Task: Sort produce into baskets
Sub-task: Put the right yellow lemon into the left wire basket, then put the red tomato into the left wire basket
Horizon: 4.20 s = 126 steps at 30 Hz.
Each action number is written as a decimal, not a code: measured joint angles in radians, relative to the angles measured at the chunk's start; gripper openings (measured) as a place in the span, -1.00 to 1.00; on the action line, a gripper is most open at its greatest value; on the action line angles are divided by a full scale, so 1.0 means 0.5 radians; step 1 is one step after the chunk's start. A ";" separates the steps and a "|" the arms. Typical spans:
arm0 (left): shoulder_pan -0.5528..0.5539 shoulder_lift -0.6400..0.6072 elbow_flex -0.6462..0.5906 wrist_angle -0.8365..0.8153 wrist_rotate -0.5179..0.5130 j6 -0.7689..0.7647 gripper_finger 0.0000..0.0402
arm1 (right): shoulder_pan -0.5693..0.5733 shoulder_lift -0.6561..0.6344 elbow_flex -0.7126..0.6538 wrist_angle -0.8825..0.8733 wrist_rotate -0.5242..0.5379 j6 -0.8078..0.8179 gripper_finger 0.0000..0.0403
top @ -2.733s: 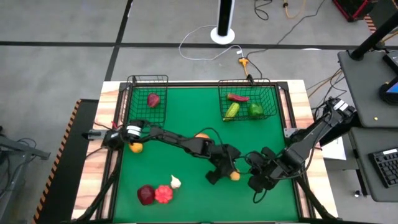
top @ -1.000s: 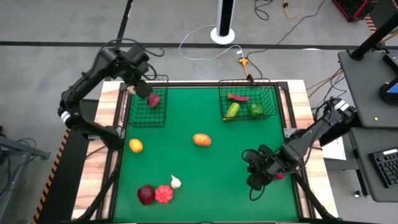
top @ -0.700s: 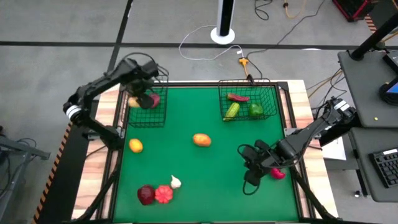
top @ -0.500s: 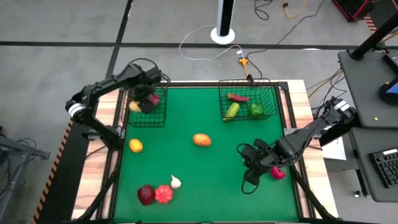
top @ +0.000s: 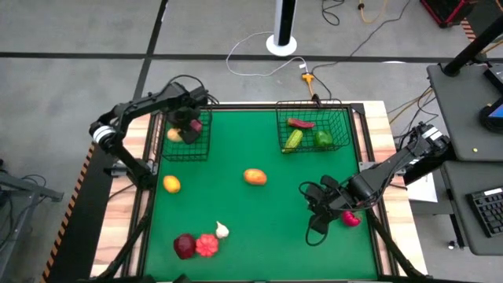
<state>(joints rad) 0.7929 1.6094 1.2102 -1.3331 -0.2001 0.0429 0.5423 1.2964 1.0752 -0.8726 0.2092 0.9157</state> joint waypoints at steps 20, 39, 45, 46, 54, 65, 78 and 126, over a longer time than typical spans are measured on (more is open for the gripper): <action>-0.090 -0.151 0.000 0.079 -0.105 -0.178 0.24 | 0.000 0.001 0.000 0.001 0.058 -0.007 -0.84; -2.121 -1.137 -0.305 0.748 -0.827 -1.431 0.23 | -0.104 0.001 0.001 0.037 0.303 -0.171 -0.84; -2.730 -1.122 -0.437 1.012 -1.258 -1.689 0.23 | -0.173 0.001 0.001 0.033 -0.082 0.016 -0.77; -2.796 -1.102 -0.440 1.025 -1.309 -1.726 0.23 | -0.176 0.001 0.001 0.031 -0.130 0.035 -0.74; -2.956 -0.942 -0.417 1.052 -1.440 -1.825 0.23 | -0.182 0.029 0.002 -0.295 -0.636 0.391 -0.42; -2.954 -0.833 -0.383 1.048 -1.472 -1.757 0.23 | -0.078 0.002 -0.011 -0.928 -1.095 0.785 0.19; -2.953 -0.834 -0.383 1.038 -1.488 -1.727 0.23 | 0.017 -0.429 -0.467 -0.625 -1.012 1.246 0.61; -2.953 -0.832 -0.397 1.051 -1.525 -1.727 0.23 | 0.329 -0.596 -1.067 0.085 -0.837 1.707 0.62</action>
<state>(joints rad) -0.6838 1.1936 1.0119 -0.8076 -0.9627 -0.8204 0.7067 0.9985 0.5415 -0.8303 -0.2092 1.7695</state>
